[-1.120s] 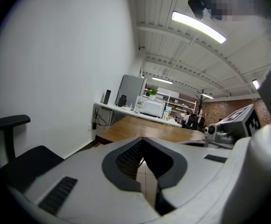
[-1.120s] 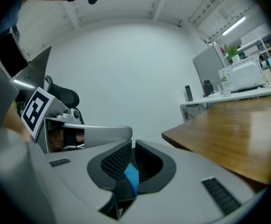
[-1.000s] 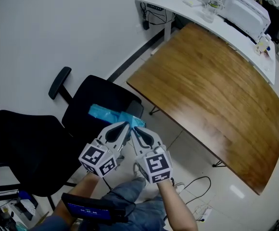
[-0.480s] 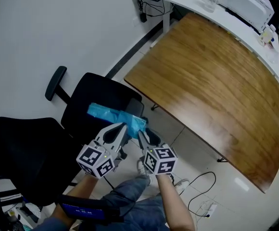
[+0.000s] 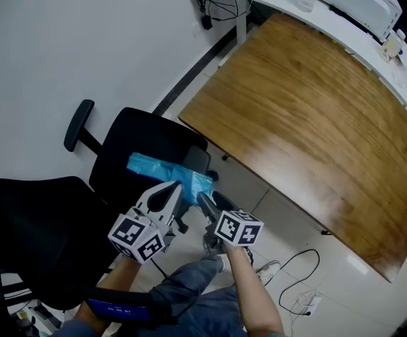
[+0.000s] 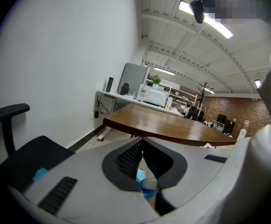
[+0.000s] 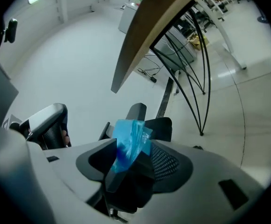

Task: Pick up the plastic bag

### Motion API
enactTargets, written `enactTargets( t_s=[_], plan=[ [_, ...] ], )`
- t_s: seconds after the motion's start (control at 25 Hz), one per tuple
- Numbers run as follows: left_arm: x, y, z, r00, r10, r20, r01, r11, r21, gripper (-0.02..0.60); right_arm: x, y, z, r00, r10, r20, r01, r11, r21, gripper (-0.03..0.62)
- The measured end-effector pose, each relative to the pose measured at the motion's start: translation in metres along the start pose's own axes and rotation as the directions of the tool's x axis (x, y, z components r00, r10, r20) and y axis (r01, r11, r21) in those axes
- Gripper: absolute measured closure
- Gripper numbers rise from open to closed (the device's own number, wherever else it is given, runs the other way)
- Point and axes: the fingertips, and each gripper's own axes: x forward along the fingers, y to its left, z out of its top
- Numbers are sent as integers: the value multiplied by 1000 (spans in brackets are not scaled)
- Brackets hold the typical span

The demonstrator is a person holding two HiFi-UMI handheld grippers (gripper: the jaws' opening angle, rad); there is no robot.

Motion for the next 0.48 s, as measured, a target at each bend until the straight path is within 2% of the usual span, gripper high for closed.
enactTargets(
  t_s=[0.2,0.44,0.48],
  plan=[
    [4,1,-8,1000,-3,-12,3,1000,-6,575,9,-1,-4,998,56,-1,-55,995,85,355],
    [3,5,-11,1000,5,-15,-5,1000,-19,575,18,12,-15,985,168,-31,-160,969,191,356],
    [2,6,-11,1000,5,-15,-6,1000,-20,575,19,13,-16,982,186,-31,-176,963,202,373]
  ],
)
